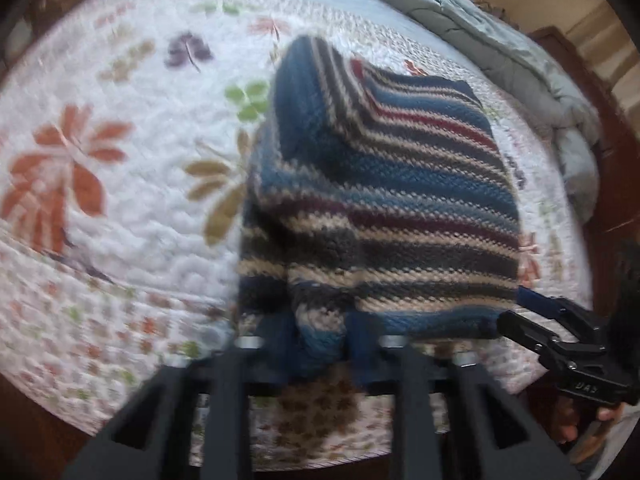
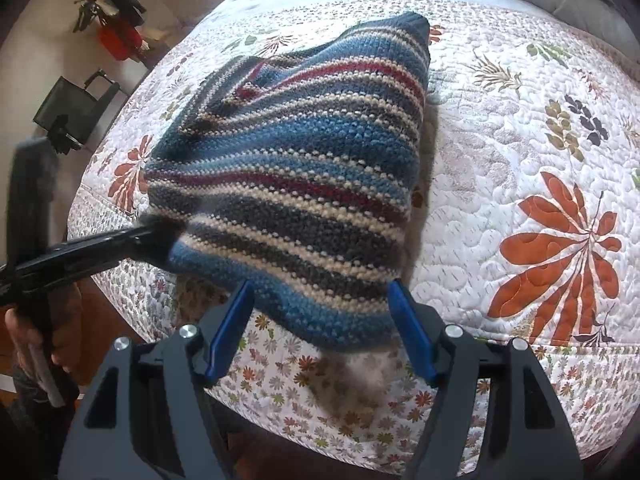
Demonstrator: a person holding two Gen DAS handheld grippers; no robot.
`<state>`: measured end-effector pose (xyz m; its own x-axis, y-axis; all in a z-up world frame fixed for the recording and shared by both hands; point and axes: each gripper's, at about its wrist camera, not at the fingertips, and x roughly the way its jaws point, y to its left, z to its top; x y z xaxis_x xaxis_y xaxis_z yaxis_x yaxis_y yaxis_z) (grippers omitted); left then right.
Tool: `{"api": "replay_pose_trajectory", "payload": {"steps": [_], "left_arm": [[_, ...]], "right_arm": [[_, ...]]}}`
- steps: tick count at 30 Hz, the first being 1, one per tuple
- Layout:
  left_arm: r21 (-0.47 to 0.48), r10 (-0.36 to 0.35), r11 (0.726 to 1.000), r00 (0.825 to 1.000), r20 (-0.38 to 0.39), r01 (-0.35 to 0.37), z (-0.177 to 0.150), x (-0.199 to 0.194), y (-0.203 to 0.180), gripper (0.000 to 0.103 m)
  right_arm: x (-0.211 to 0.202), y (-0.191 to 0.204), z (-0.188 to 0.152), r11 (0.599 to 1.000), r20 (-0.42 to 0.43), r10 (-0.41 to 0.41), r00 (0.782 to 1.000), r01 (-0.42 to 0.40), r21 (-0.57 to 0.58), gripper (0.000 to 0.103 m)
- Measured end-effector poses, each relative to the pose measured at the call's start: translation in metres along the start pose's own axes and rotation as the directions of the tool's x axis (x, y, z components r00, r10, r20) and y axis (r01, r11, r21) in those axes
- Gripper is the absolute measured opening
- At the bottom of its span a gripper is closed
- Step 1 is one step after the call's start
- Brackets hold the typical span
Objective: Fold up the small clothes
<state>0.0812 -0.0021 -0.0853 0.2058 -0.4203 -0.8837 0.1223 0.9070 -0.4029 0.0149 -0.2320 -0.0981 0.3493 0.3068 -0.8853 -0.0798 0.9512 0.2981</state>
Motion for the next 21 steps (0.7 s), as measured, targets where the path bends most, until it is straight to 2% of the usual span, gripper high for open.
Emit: {"api": "replay_pose_trajectory", "payload": {"steps": [2, 5, 7, 10, 12, 15, 18, 20, 21], "left_arm": [[-0.055, -0.034, 0.998, 0.999, 0.038, 0.036, 0.001, -0.010, 0.010, 0.013], [-0.046, -0.031, 0.998, 0.993, 0.115, 0.036, 0.003, -0.036, 0.020, 0.012], [-0.035, -0.012, 0.999, 0.994, 0.106, 0.015, 0.004, -0.036, 0.028, 0.012], [-0.048, 0.029, 0.998, 0.999, 0.024, -0.028, 0.000, -0.008, 0.037, 0.012], [-0.033, 0.062, 0.998, 0.998, -0.002, -0.062, -0.005, 0.013, 0.039, 0.012], [-0.012, 0.085, 0.996, 0.996, 0.015, -0.085, -0.004, 0.016, 0.035, 0.013], [-0.031, 0.043, 0.999, 0.999, 0.003, -0.043, 0.003, 0.001, 0.037, 0.019], [-0.049, 0.041, 0.998, 0.999, 0.028, -0.040, 0.009, -0.020, 0.041, 0.035], [-0.044, 0.041, 0.998, 0.998, 0.043, -0.039, 0.016, -0.026, 0.038, 0.038]], "right_arm": [[-0.001, -0.001, 0.001, 1.000, 0.003, -0.002, 1.000, 0.002, -0.001, 0.070], [-0.004, -0.002, 0.001, 1.000, 0.012, 0.014, 1.000, -0.015, 0.002, 0.071], [-0.001, -0.003, 0.002, 1.000, 0.005, 0.021, 1.000, -0.021, 0.001, 0.071], [0.012, -0.004, 0.003, 1.000, -0.017, 0.007, 1.000, -0.007, 0.008, 0.071], [0.023, -0.008, 0.001, 0.999, -0.041, 0.006, 0.999, -0.004, 0.032, 0.071], [0.032, -0.014, -0.003, 0.999, -0.072, 0.011, 0.997, -0.007, 0.051, 0.071], [0.024, -0.017, -0.002, 0.999, -0.063, 0.005, 0.998, -0.002, 0.043, 0.071], [0.008, -0.020, 0.005, 0.999, -0.034, 0.008, 0.999, -0.007, 0.035, 0.071], [0.000, -0.023, 0.011, 1.000, -0.017, 0.010, 1.000, -0.010, 0.029, 0.071]]}}
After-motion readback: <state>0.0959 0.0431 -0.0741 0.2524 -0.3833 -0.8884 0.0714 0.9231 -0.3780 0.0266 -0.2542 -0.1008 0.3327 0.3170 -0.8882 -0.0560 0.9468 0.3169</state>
